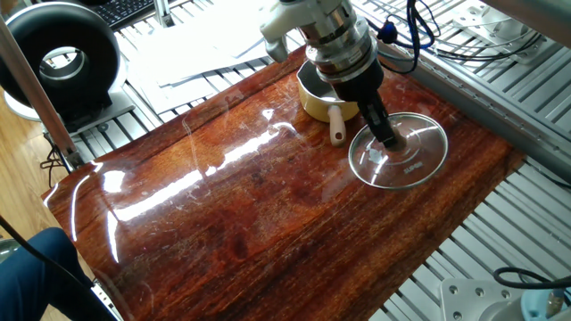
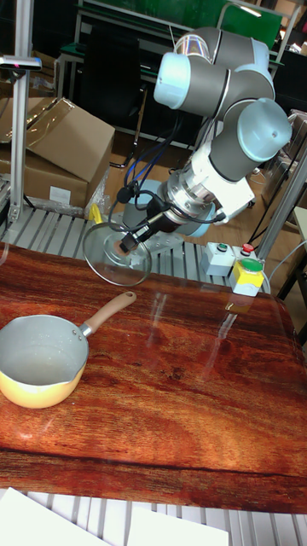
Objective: Cover the pot with the lid
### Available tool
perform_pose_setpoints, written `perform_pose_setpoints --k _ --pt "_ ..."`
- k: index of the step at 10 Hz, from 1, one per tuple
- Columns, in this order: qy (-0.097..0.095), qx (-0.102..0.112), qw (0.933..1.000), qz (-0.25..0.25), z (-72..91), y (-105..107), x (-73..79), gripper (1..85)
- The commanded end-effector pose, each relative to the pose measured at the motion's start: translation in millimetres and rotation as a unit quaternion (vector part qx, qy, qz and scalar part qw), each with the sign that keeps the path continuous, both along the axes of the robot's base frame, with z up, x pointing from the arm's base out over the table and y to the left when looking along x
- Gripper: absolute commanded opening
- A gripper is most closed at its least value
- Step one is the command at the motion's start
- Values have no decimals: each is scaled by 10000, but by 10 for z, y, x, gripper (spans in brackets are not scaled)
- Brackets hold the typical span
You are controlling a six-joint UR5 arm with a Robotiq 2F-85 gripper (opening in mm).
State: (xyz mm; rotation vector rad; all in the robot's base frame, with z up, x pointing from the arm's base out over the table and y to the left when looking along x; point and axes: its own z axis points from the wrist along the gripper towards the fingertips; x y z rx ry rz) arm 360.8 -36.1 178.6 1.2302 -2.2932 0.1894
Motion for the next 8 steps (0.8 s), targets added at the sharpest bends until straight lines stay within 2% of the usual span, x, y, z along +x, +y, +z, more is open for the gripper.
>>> perform_pose_setpoints --k 1,3,4,5,8 --pt "-9 306 9990 -335 -46 208 -50 13" --pt "-84 496 9972 -560 -86 342 -46 13" --pt "-219 551 9965 -592 -119 372 13 13" --pt "-328 488 9964 -617 -131 346 58 13" --pt "-315 544 9961 -615 -136 372 54 13"
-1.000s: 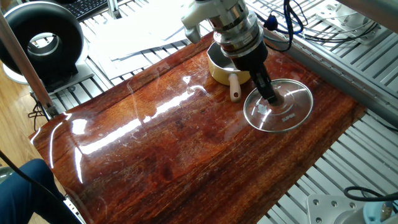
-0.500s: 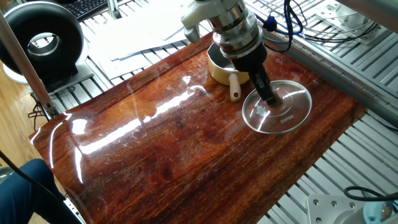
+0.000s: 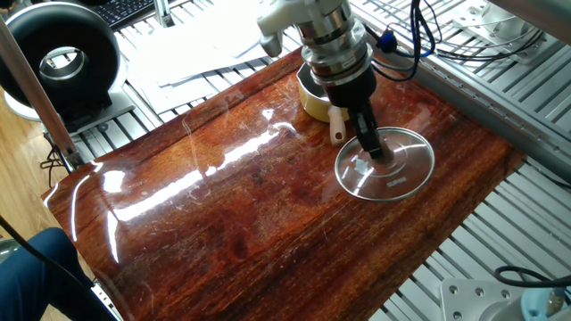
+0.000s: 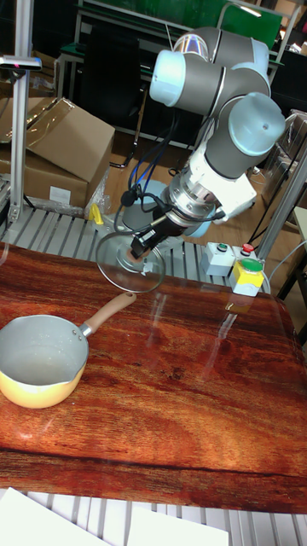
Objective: Cover the pot with the lid
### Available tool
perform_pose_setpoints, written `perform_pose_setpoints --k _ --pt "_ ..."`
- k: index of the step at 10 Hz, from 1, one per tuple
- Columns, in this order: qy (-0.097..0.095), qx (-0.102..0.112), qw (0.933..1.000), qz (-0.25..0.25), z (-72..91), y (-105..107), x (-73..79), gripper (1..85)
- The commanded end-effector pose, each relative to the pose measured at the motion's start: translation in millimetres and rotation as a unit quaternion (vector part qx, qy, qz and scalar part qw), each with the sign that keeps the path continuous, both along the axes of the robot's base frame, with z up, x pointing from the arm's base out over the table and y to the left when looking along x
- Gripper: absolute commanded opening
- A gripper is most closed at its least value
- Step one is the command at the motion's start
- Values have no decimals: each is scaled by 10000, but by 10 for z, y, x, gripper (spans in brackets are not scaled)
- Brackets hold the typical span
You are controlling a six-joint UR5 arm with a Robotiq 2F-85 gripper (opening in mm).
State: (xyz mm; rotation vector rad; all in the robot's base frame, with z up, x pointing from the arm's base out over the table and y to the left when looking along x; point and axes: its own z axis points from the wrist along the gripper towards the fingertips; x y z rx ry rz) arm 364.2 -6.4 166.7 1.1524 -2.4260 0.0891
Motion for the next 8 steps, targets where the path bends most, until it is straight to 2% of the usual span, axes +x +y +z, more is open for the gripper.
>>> perform_pose_setpoints --k 1,4,8 --pt "-72 153 9998 -132 -22 97 20 13" --pt "-193 84 9996 -168 -36 71 73 13" --pt "-185 58 9998 -73 -31 40 80 13"
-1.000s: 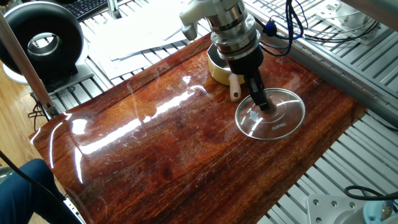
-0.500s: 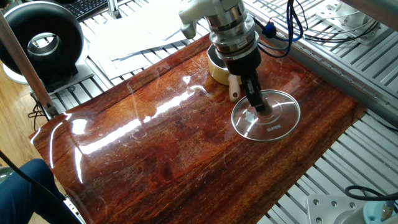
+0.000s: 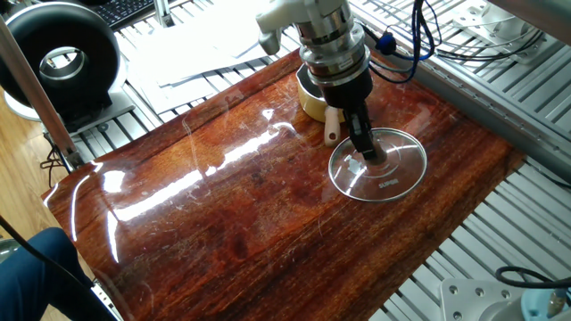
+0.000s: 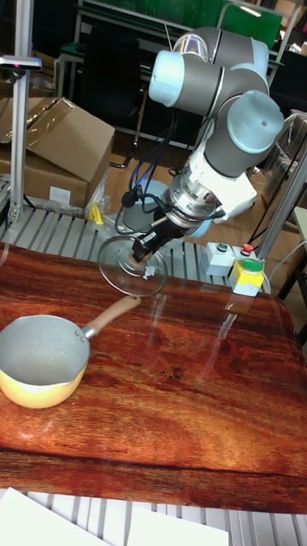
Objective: Cover the pot with the lid
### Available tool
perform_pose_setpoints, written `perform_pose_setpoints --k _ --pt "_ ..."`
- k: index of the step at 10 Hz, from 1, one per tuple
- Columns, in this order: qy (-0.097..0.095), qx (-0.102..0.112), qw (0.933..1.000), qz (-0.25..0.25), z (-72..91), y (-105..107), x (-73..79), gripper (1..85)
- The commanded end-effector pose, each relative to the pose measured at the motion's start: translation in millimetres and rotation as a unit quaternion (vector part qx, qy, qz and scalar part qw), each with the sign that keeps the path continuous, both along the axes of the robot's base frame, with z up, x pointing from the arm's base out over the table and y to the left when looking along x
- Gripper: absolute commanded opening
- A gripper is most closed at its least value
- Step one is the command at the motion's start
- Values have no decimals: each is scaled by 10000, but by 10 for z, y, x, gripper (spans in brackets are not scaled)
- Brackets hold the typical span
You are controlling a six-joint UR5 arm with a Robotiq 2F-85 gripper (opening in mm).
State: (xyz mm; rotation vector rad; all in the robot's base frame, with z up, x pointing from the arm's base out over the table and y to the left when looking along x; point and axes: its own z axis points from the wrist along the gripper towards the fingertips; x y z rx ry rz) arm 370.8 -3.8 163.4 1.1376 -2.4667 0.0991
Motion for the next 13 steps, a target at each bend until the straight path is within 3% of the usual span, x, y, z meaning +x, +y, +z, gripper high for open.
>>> perform_pose_setpoints --k 1,3,8,13 --pt "1 -18 10000 94 12 -26 13 13" --pt "84 -75 9994 326 95 -304 81 13" --pt "-73 -76 9947 1019 164 -1155 420 13" --pt "-466 -69 9857 1615 79 -1612 943 13"
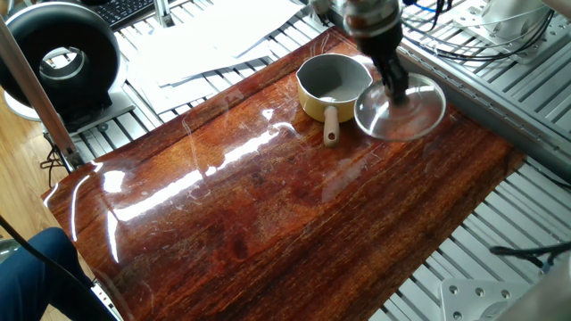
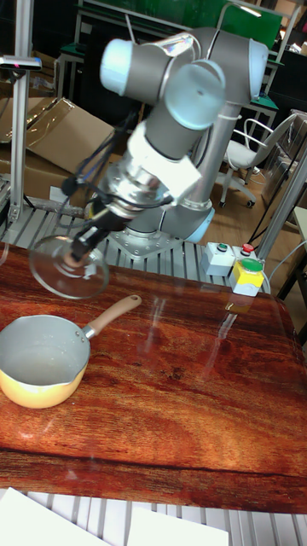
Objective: Cover the pot with the lid
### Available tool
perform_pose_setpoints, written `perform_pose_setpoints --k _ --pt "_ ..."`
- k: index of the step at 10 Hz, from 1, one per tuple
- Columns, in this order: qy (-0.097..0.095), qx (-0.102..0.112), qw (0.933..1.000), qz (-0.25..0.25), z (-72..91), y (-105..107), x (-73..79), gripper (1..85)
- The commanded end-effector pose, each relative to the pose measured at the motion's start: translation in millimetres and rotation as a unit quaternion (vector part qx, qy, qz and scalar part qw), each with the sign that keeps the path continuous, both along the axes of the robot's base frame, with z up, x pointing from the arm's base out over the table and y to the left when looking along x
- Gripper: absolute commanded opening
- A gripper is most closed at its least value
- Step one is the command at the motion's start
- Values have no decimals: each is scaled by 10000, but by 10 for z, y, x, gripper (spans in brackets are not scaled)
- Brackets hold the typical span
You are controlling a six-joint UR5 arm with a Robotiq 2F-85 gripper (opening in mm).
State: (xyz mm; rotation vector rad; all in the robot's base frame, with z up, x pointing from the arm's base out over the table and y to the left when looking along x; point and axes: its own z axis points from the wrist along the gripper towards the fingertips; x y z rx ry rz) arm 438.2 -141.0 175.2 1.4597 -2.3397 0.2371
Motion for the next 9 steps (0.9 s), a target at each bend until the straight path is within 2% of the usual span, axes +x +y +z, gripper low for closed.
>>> perform_pose_setpoints --k 1,3,5,7,9 --pt "-256 164 9990 340 -80 -229 342 13" --pt "-491 308 9973 446 -157 -197 561 13" --pt "-582 494 9958 503 -220 -136 675 13" --pt "-548 667 9953 449 -254 -38 661 13" --pt "-509 802 9950 293 -263 46 541 13"
